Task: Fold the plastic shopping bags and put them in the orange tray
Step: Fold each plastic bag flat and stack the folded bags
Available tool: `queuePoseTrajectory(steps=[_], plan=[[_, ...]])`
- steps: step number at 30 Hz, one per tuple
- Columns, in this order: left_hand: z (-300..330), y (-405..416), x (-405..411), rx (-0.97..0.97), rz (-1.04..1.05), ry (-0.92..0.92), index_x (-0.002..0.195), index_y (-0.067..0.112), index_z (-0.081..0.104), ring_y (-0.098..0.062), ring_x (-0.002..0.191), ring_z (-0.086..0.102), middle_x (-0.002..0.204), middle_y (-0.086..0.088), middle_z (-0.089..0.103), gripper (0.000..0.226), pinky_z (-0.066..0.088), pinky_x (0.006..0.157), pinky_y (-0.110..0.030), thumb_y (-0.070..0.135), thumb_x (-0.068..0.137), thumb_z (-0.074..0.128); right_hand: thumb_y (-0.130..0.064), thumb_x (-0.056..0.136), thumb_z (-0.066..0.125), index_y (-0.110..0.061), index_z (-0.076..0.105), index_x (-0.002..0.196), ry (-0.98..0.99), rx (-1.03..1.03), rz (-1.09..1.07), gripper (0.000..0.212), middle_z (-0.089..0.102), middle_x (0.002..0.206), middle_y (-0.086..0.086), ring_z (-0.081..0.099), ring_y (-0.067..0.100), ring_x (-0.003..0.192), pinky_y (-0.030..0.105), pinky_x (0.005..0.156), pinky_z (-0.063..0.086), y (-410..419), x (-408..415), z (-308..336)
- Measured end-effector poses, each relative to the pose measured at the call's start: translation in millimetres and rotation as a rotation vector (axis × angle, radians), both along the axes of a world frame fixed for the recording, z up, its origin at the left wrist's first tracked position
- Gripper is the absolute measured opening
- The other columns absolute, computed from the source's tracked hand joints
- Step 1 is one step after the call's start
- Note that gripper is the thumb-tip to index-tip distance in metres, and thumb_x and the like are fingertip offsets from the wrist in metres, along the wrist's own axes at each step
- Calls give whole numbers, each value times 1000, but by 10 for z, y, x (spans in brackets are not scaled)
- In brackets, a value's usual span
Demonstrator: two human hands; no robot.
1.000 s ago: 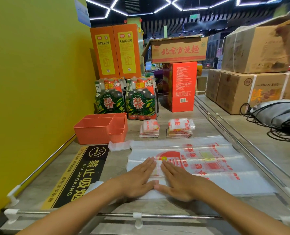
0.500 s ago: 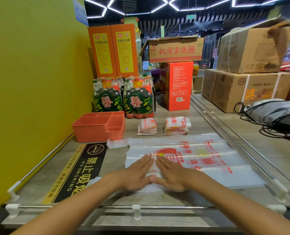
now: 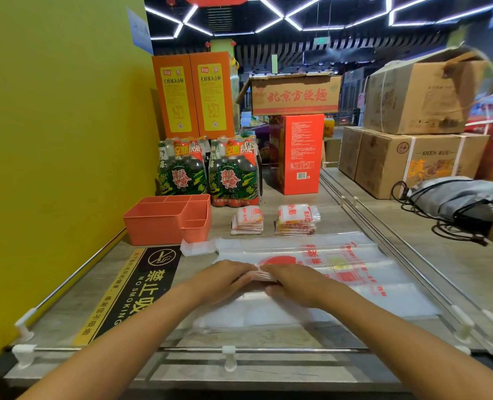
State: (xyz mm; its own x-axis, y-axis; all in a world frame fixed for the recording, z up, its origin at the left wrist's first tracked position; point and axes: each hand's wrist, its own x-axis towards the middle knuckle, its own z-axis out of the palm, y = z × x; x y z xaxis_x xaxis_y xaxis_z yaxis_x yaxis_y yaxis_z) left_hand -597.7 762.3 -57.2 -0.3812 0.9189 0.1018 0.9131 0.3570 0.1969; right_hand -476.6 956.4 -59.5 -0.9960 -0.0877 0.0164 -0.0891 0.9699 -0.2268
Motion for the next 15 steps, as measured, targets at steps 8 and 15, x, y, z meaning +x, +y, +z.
queuePoseTrajectory(steps=[8,15], plan=[[67,8,-108,107,10,-29,131,27,57,-9,99,62,117,5,69,30,51,84,-31,22,102,54,-25,103,52,-25,60,121,49,11,-35,20,68,105,1,62,18,86,29,78,53,58,-193,142],[367,292,-544,253,76,44,139,32,55,-17,105,62,124,3,67,40,52,87,-34,16,102,50,-23,106,43,-31,50,142,173,25,-22,37,67,125,5,65,23,102,38,86,54,340,-718,445]])
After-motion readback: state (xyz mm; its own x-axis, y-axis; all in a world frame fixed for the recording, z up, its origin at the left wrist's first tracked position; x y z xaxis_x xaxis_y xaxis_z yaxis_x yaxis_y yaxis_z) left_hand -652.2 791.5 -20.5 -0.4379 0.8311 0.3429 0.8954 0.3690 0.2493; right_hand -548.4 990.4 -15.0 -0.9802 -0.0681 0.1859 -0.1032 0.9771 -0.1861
